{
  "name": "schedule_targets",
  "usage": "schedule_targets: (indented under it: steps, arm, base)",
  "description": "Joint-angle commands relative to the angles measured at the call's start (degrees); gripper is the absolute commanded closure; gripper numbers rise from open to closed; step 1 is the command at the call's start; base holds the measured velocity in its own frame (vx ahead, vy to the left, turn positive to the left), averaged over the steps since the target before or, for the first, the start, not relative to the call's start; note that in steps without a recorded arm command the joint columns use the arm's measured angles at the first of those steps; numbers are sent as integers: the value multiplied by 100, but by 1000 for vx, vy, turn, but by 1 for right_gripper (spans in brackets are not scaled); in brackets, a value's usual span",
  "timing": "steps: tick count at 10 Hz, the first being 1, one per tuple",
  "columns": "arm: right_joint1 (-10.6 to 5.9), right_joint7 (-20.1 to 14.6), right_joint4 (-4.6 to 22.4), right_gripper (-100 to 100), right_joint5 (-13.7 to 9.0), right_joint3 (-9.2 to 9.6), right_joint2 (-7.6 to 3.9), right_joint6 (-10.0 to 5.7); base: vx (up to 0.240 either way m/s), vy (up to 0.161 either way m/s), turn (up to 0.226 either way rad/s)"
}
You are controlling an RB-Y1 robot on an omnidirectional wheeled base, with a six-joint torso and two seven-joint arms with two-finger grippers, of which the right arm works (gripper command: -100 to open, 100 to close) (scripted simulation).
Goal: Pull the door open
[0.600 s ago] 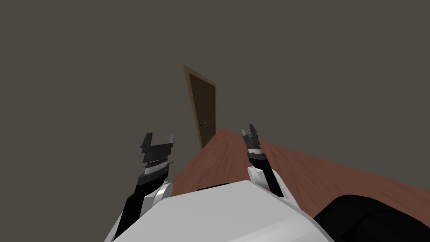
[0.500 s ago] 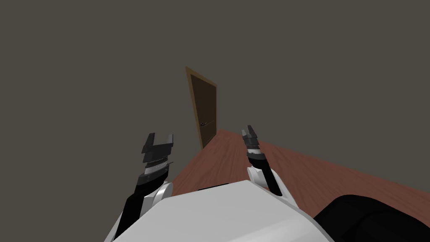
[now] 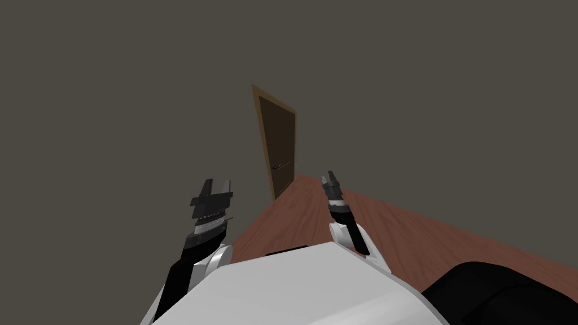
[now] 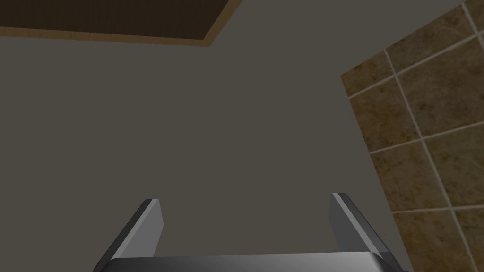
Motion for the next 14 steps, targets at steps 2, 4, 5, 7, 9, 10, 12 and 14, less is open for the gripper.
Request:
schedule_targets:
  steps: [2, 4, 5, 7, 9, 10, 12, 14]
  arm:
    - [-200, -3, 399, -100, -68, 8, -91, -37]
    - [-309, -2, 656, -100, -107, 23, -139, -81]
    - [-363, -1, 784, -100, -126, 30, -163, -102]
    - [-488, 1, 1079, -100, -171, 47, -215, -152]
    - [-615, 3, 1377, -100, -216, 64, -266, -203]
    - [-679, 3, 1529, -100, -240, 73, -292, -229]
    - [-819, 5, 1859, -100, -290, 92, -345, -285]
    - [-958, 7, 2188, -100, -340, 111, -399, -341]
  base:
    - [98, -34, 176]
    - [89, -25, 128]
    - [82, -36, 130]
    - [85, -45, 143]
    - [86, -44, 163]
    - [84, -32, 167]
    - [94, -46, 155]
    - [88, -58, 164]
